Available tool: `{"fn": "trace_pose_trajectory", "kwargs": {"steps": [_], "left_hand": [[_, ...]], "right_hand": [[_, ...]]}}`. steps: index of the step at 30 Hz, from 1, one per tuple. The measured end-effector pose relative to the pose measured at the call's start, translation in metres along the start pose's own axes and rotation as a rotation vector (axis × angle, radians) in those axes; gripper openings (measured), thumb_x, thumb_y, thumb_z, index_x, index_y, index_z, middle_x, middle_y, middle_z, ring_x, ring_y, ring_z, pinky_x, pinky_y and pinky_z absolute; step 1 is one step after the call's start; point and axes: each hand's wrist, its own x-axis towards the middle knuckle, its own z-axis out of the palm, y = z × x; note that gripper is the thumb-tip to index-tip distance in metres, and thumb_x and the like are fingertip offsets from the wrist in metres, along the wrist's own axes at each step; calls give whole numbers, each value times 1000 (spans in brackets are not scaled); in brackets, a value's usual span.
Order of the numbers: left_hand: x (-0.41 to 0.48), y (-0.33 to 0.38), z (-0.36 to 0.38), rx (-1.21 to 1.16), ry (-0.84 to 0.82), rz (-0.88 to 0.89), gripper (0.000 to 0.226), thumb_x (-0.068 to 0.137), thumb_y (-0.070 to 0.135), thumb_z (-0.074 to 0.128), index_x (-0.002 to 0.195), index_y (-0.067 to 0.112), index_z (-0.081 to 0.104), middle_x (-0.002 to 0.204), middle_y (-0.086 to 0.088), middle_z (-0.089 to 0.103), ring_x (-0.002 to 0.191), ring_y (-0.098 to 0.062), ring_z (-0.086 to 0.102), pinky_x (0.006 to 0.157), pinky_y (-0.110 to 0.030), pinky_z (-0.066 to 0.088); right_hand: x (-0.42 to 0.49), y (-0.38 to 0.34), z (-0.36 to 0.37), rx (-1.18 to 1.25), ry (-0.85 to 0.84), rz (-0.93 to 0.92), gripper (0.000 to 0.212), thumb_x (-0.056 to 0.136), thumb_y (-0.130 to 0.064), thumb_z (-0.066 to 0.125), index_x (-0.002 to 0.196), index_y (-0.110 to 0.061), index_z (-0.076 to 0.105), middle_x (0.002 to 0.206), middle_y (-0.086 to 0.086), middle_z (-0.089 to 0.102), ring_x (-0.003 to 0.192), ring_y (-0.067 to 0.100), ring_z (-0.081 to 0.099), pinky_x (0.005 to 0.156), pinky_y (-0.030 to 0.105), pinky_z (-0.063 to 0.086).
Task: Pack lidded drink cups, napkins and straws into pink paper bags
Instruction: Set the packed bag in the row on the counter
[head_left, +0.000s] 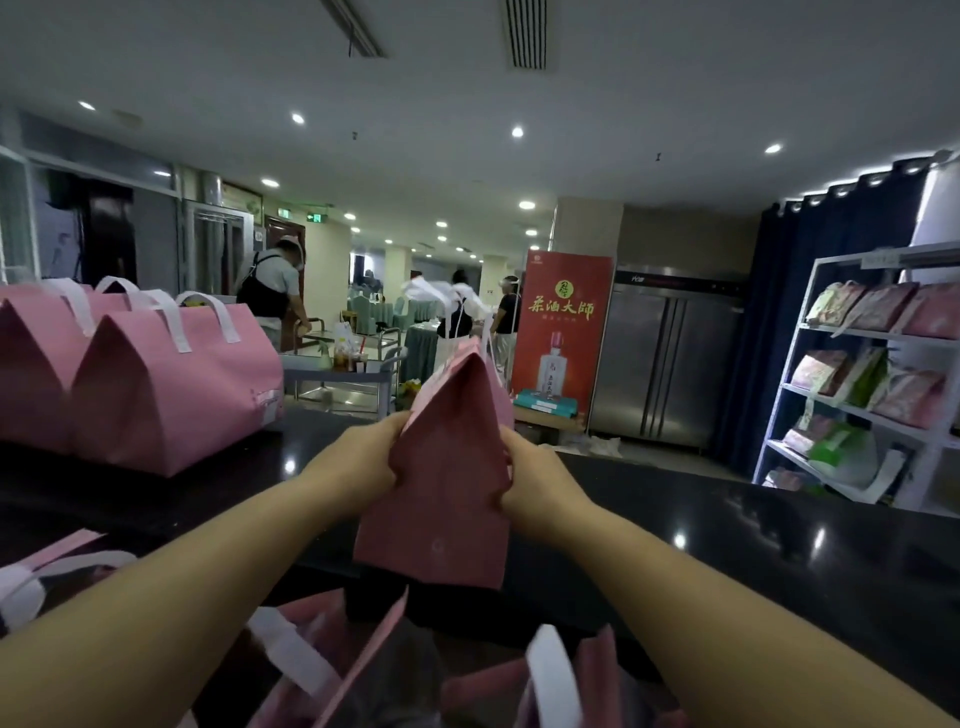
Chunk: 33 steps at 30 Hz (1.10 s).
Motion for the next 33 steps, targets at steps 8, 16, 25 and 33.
{"fn": "trace_pose_trajectory", "kwargs": {"steps": [8, 16, 25, 33], "left_hand": [[17, -72, -11, 0, 21, -39, 57, 76, 2, 47, 123, 32, 41, 108, -4, 66, 86, -21, 60, 68, -32, 46], [38, -108, -22, 37, 114, -116, 44, 78, 3, 45, 117, 23, 46, 107, -13, 65, 91, -30, 58, 72, -38, 49], [22, -76, -52, 29, 329, -45, 32, 74, 30, 74, 99, 18, 59, 91, 0, 59, 81, -18, 56, 74, -33, 46], [-43, 44, -66, -38, 294, 264, 16, 73, 32, 74, 83, 26, 63, 74, 14, 64, 67, 4, 59, 55, -10, 36]], "right_hand": [[45, -17, 53, -73, -7, -7, 60, 81, 0, 51, 132, -29, 38, 117, 8, 61, 104, 28, 56, 85, 44, 50], [94, -28, 84, -173, -60, 36, 45, 84, -9, 53, 125, -23, 41, 117, 9, 59, 102, 29, 57, 85, 45, 51], [72, -39, 14, -172, 114, -63, 19, 83, -31, 68, 97, -18, 66, 93, -4, 67, 84, 11, 62, 80, 37, 55], [-49, -42, -87, -261, 122, -182, 17, 84, -33, 67, 95, -20, 65, 81, -13, 64, 73, 0, 60, 67, 21, 50]]}}
